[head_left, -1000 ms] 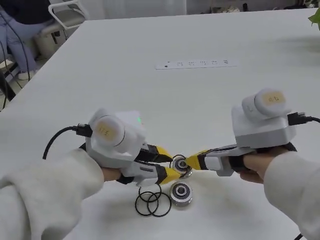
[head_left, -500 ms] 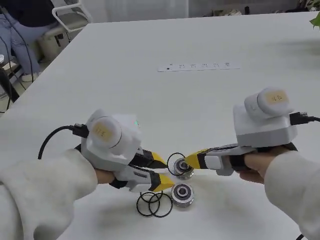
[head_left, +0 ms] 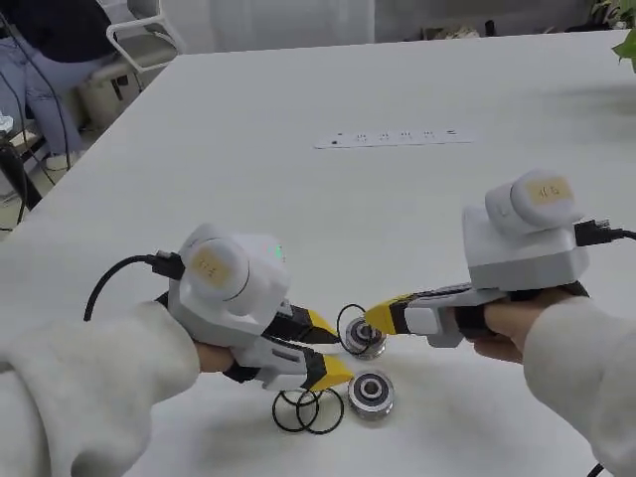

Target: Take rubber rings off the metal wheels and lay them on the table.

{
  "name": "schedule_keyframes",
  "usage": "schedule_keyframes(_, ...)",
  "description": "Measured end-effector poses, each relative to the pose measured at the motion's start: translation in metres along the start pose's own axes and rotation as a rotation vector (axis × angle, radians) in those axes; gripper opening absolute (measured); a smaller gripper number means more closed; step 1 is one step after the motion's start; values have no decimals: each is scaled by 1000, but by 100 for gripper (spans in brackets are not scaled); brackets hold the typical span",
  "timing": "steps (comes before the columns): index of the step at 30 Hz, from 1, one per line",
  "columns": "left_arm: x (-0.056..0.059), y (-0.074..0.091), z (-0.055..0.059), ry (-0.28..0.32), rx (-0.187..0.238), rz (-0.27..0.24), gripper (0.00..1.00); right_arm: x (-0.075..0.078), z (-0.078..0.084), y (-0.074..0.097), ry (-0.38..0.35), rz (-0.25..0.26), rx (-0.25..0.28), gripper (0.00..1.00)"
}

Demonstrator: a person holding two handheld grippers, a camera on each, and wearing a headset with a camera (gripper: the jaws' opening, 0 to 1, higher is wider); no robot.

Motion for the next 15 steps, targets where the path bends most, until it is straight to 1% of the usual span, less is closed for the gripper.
schedule_keyframes(4, 0, 5, -5, 13, 21, -4, 30, -1, -1, 0, 1, -4, 5, 0)
schedule_keyframes(9, 2, 16, -9, 13, 43, -11, 34, -3, -3, 1, 3, -12, 9, 0)
schedule_keyframes(12, 4, 23, -12, 13, 73, -6, 38, -5, -4, 2, 4, -18, 13, 0)
schedule_keyframes(15, 7, 32, -15, 16, 105, -13, 38, -7, -5, 2, 6, -24, 16, 0)
Point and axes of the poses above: the centre of the closed fingertips' face, and the gripper's own axes: y roughly backward along the fingers, x roughly to its right, z roughly out of its underside, the point moved 7 cm from there along y, roughly backward along the fingers, and after that the axes turned 10 degrees about z, right-handed, at the moved point
